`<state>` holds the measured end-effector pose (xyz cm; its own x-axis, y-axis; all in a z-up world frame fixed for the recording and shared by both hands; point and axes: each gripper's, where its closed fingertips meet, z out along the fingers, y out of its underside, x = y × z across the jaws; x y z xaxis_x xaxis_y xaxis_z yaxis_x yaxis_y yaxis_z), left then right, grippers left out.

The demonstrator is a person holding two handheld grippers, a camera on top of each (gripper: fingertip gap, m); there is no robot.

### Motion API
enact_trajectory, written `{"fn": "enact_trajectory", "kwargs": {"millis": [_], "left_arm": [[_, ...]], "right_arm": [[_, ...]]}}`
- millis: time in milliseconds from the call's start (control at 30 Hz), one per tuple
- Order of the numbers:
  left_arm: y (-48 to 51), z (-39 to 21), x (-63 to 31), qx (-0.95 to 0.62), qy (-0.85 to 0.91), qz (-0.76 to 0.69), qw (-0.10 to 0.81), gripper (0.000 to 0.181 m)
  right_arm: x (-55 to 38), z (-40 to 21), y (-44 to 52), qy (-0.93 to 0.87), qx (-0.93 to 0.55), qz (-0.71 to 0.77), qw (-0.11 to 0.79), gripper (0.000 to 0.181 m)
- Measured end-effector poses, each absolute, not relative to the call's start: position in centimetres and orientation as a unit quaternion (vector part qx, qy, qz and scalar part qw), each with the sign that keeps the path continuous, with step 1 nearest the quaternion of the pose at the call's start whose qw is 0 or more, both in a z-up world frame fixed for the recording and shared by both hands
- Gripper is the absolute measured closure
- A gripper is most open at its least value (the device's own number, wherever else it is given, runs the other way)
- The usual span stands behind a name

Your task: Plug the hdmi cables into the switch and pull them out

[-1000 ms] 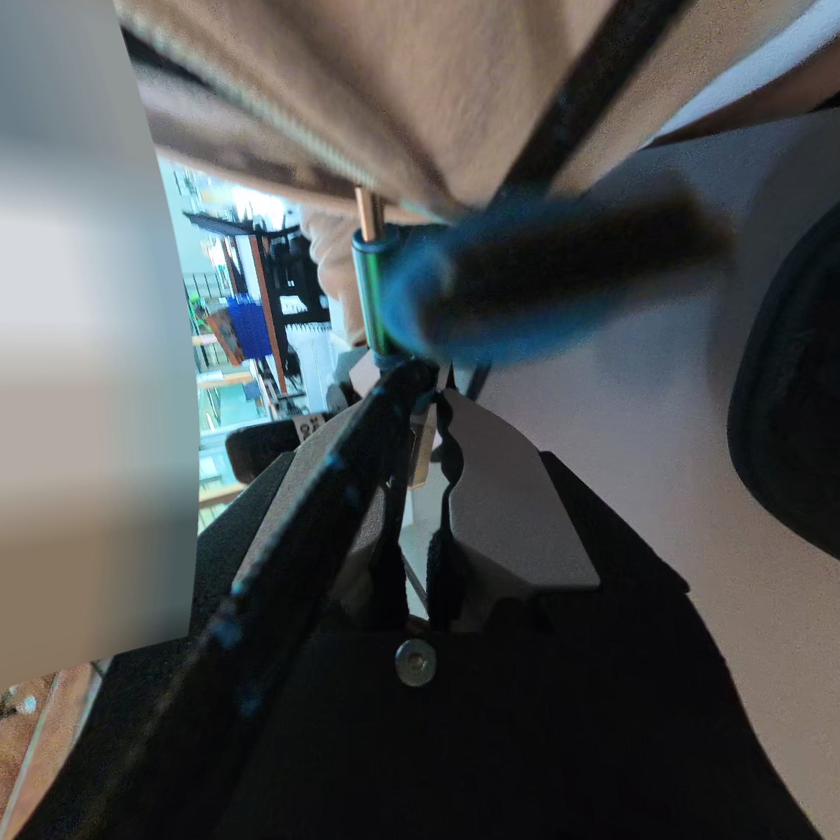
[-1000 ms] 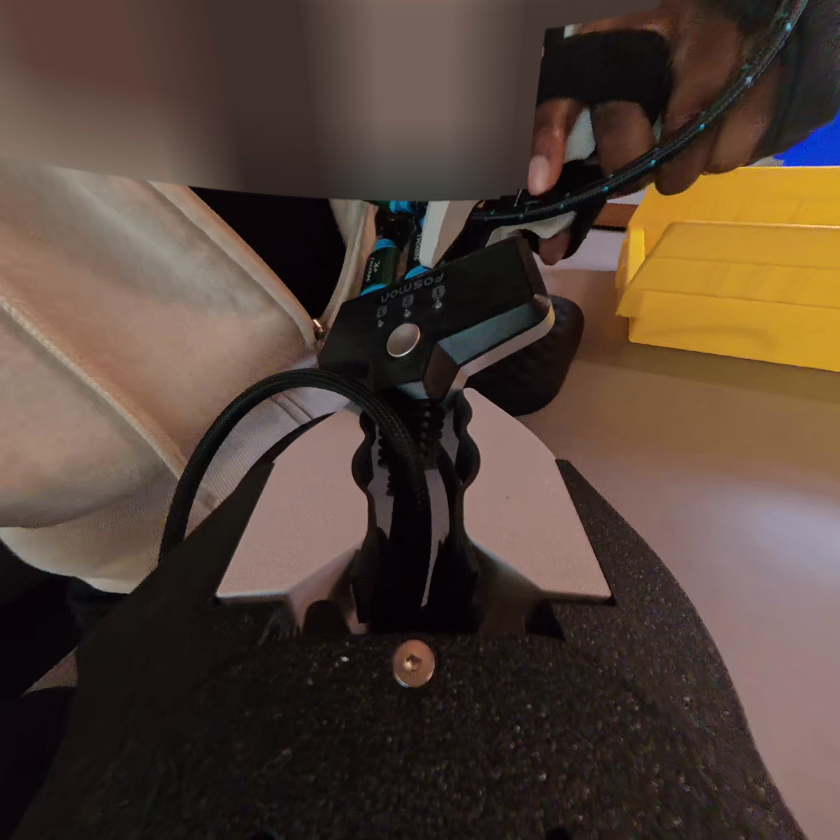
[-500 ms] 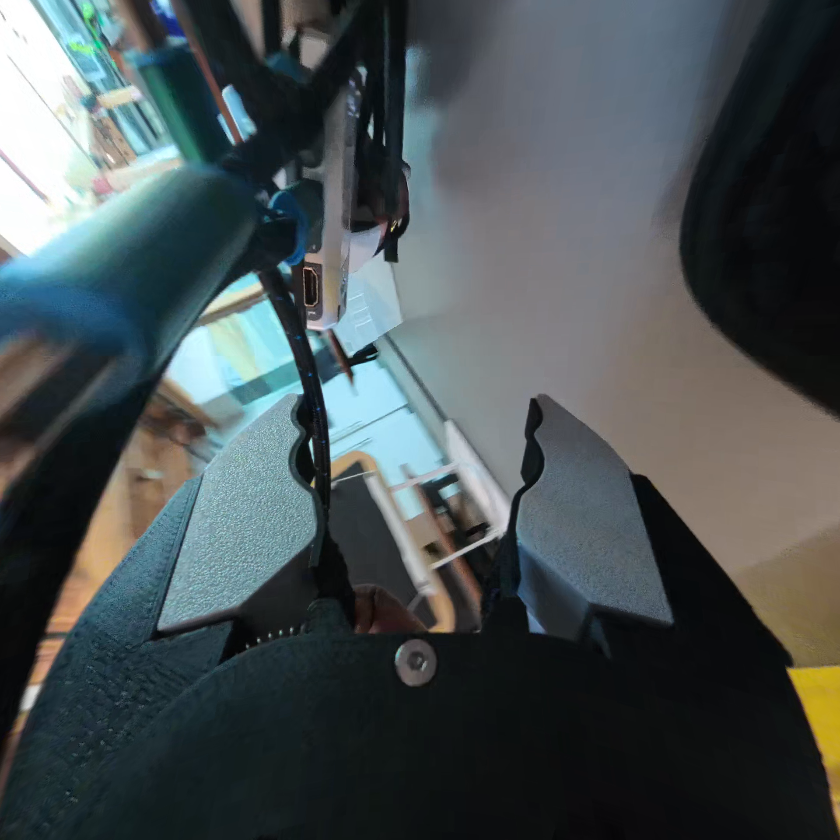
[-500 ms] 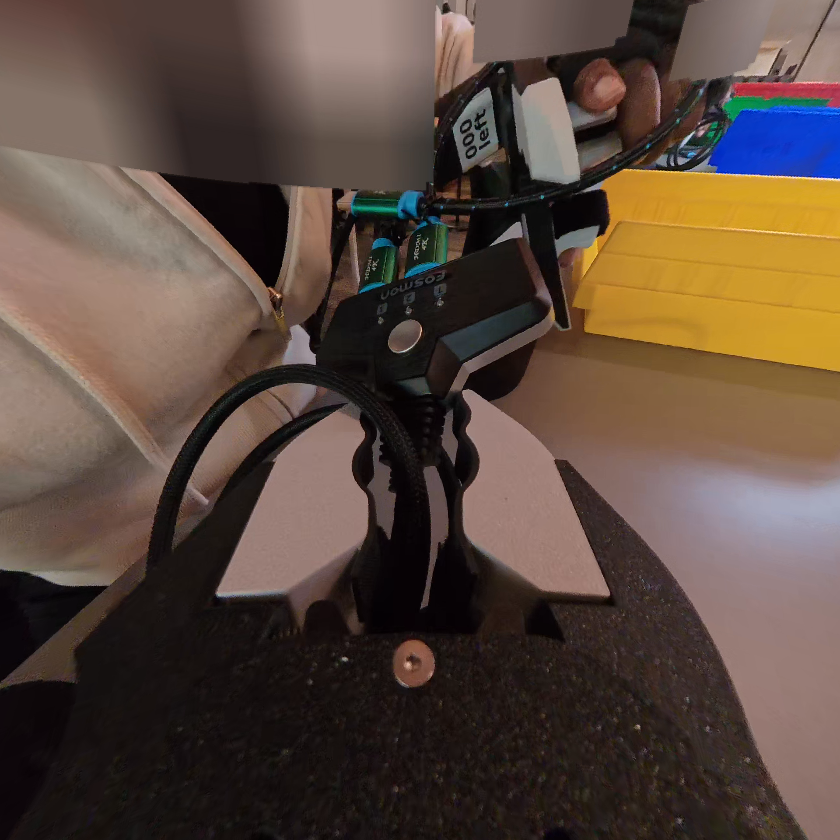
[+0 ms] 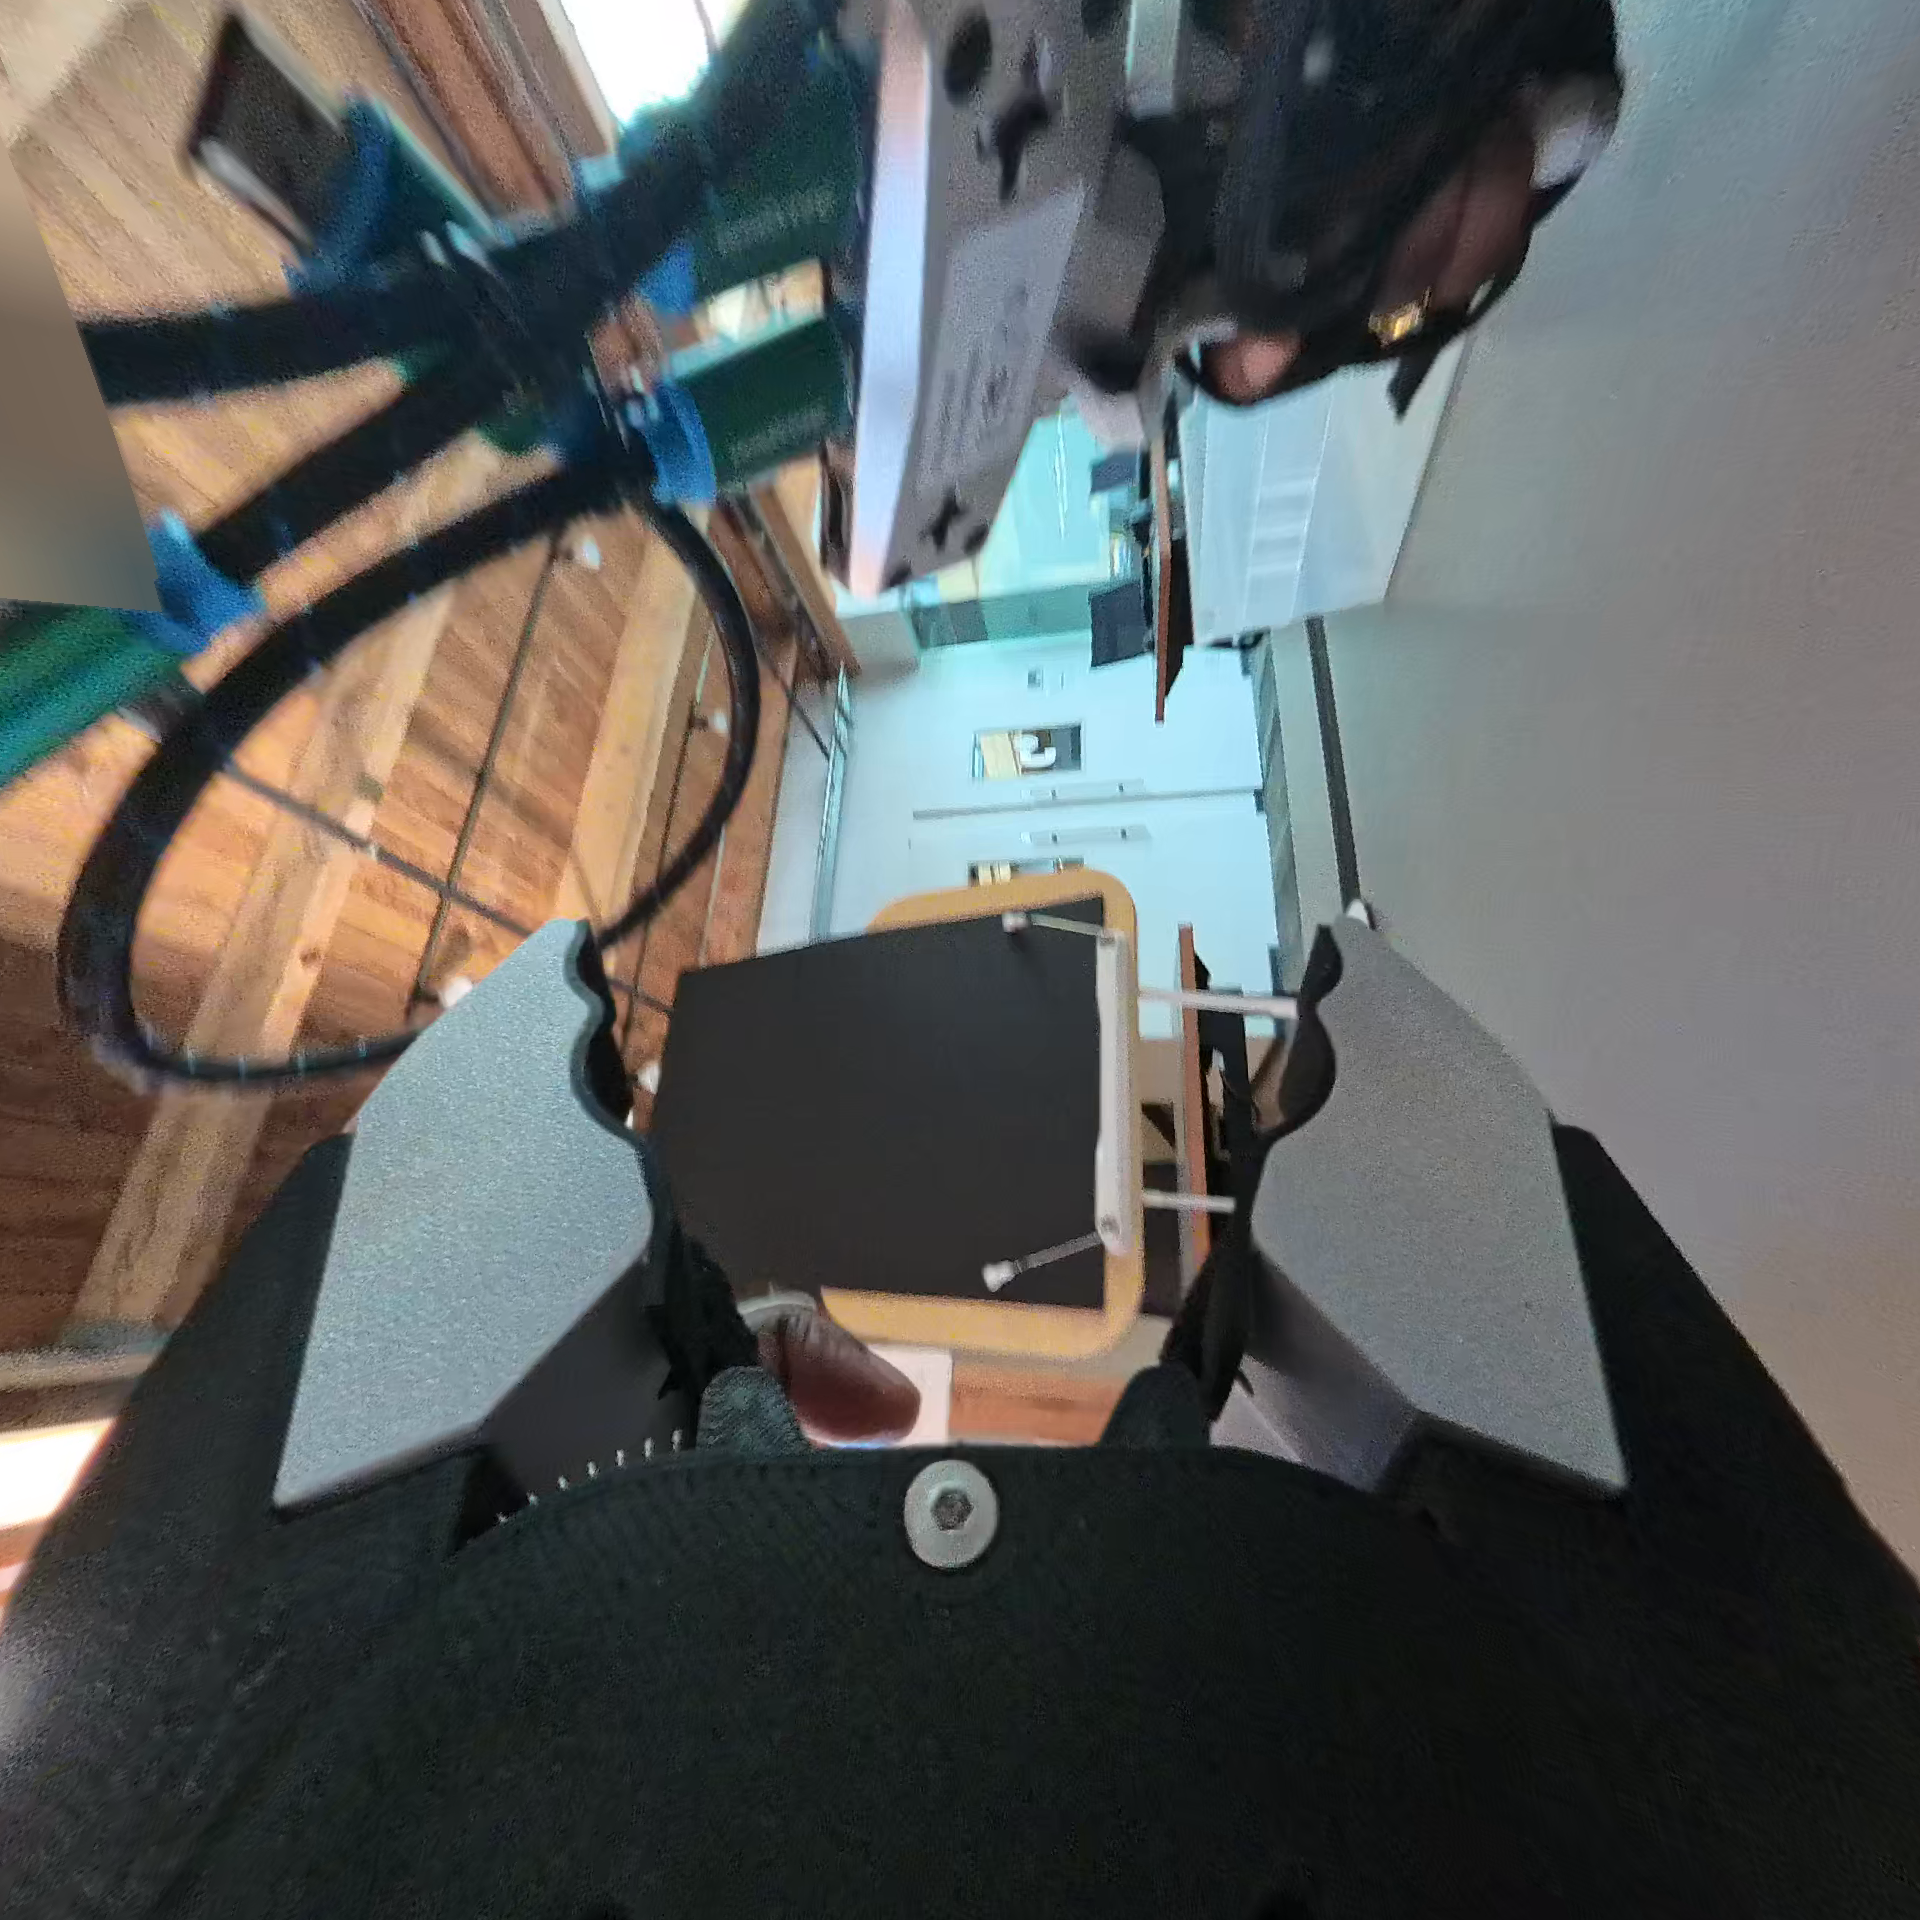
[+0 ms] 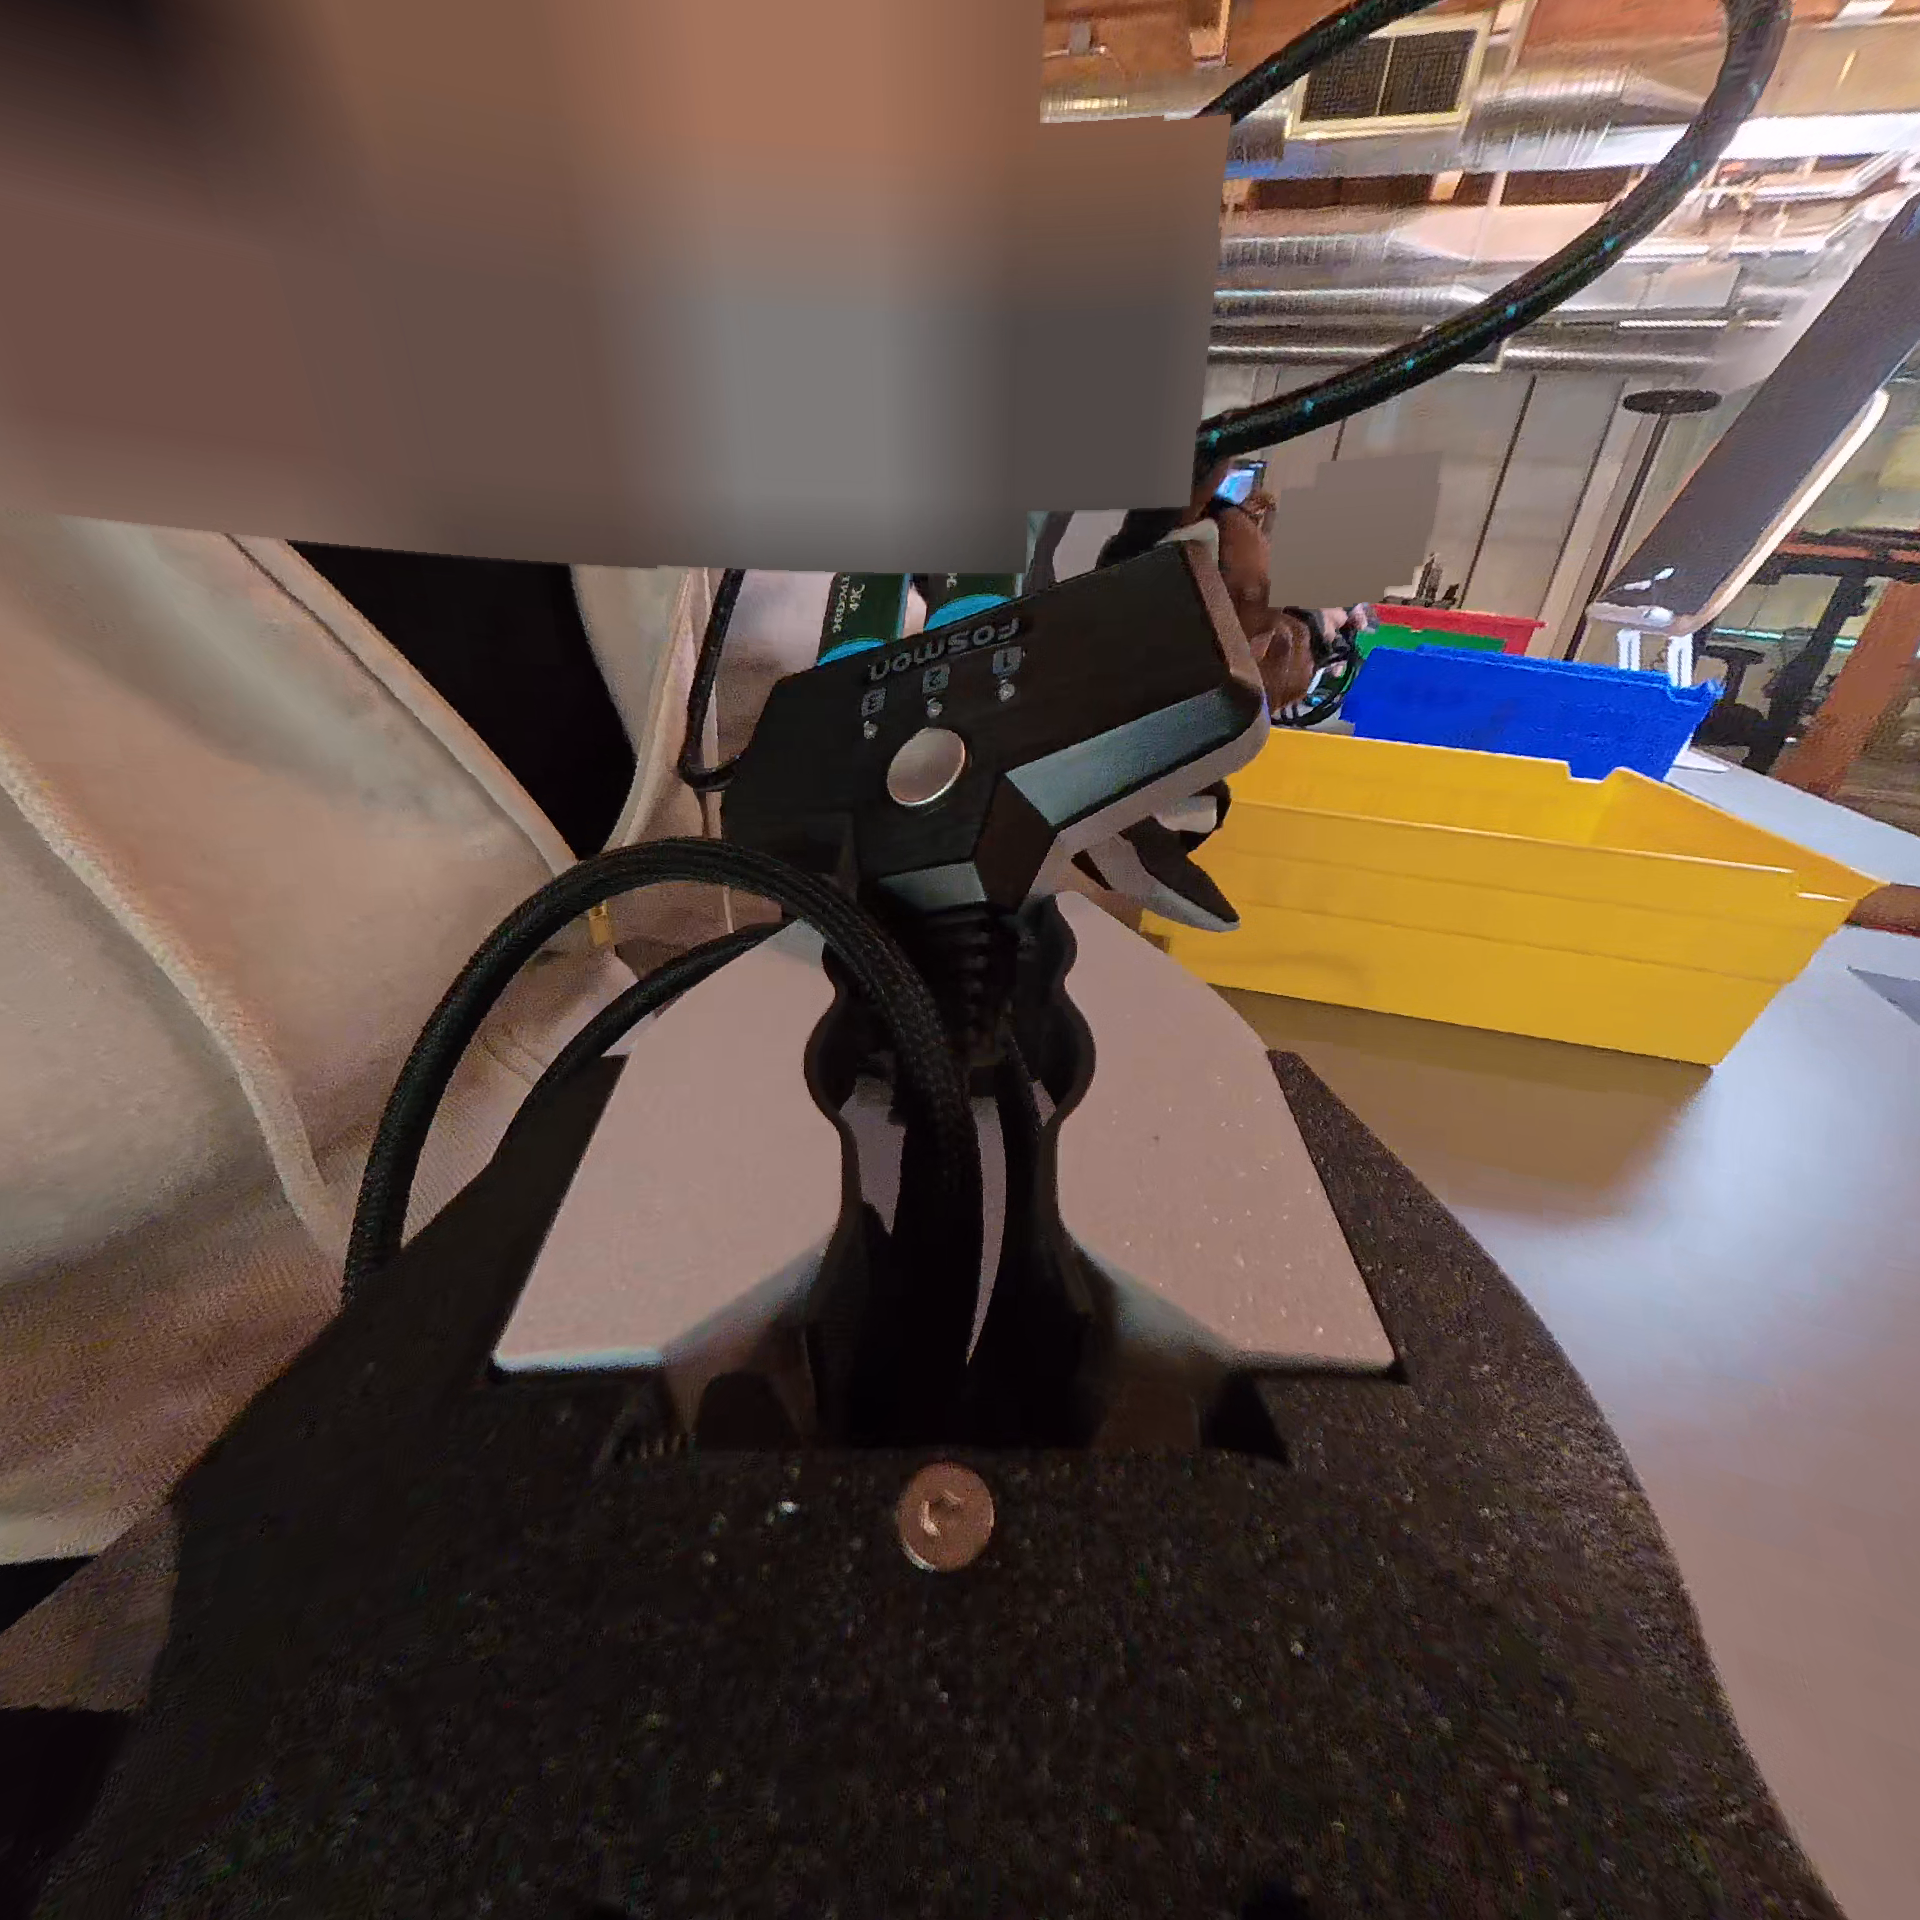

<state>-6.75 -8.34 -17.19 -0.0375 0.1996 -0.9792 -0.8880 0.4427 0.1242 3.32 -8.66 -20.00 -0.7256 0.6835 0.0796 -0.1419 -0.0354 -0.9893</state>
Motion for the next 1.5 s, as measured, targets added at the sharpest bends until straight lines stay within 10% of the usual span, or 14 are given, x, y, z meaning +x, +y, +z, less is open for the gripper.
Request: {"fn": "enact_trajectory", "kwargs": {"millis": [367,767,1067,1200,1267,1500], "left_arm": [[-14.5,-10.6,-25.0,-0.658,0.107,0.186,0.722,0.122],[-16.3,-24.7,-31.8,-0.968,0.163,-0.05,0.184,0.134],[-16.6,-32.6,-35.6,-0.992,0.118,0.037,0.03,0.136],[-15.3,-33.5,-35.6,-0.994,0.074,0.015,0.076,0.141],[-15.2,-33.2,-36.9,-0.989,0.1,0.066,0.092,0.172],[-13.4,-24.2,-36.1,-0.94,0.049,0.08,0.328,0.175]], "right_arm": [[4.1,-17.7,-5.9,-0.569,-0.236,0.703,0.355,0.148],[3.1,-20.0,-7.2,-0.616,-0.252,0.671,0.327,0.148],[2.6,-21.2,-7.4,-0.63,-0.262,0.662,0.31,0.148],[2.6,-21.2,-7.4,-0.63,-0.26,0.663,0.309,0.148],[2.6,-21.2,-7.4,-0.632,-0.26,0.66,0.311,0.148],[2.6,-21.5,-7.6,-0.647,-0.258,0.645,0.316,0.148]]}}
